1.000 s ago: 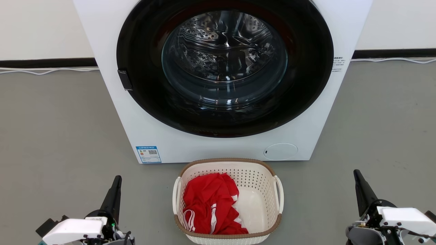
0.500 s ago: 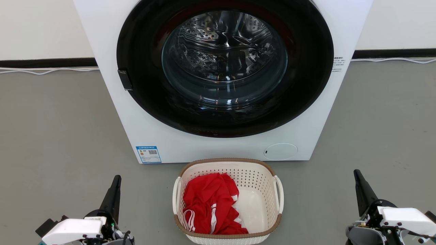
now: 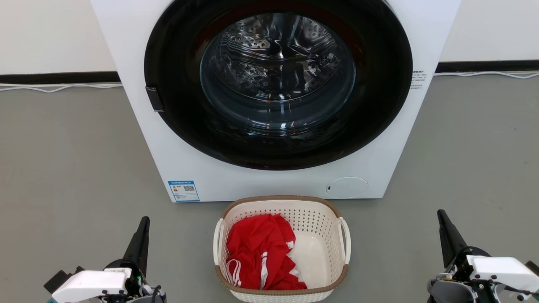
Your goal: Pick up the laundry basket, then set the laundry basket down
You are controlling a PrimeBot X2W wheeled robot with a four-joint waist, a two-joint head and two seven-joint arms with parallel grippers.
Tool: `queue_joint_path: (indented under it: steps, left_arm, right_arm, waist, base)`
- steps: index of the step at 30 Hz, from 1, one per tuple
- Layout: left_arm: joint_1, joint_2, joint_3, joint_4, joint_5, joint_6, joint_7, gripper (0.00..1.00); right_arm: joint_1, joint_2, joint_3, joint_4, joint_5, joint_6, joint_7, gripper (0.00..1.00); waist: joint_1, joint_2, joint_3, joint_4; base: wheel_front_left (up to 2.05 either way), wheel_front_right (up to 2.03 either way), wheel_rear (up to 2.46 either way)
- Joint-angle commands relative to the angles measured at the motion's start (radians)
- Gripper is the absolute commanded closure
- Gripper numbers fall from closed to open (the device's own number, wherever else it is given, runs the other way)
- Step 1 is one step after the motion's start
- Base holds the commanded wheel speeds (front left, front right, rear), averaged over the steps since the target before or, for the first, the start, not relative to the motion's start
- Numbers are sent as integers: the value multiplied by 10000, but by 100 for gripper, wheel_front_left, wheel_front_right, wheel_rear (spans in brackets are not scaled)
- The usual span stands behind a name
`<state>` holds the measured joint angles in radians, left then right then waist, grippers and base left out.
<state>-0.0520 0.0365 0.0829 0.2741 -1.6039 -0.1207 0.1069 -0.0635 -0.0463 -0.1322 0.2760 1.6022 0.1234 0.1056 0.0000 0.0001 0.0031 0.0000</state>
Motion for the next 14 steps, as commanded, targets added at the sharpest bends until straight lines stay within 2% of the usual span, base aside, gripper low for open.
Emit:
queue_joint_path:
  steps: [1,14]
  left_arm:
    - [-561,137,309,-287,-47,-100,64,100]
    - [-561,137,309,-288,-47,-100,63,100]
  right_arm:
    - [-444,-39,182,-313,62,73,79,100]
    - [-444,-39,182,-313,63,73,78,100]
  waist:
    - [0,-1,0,0]
    - [0,-1,0,0]
  base:
    - [0,0,0]
    - [0,0,0]
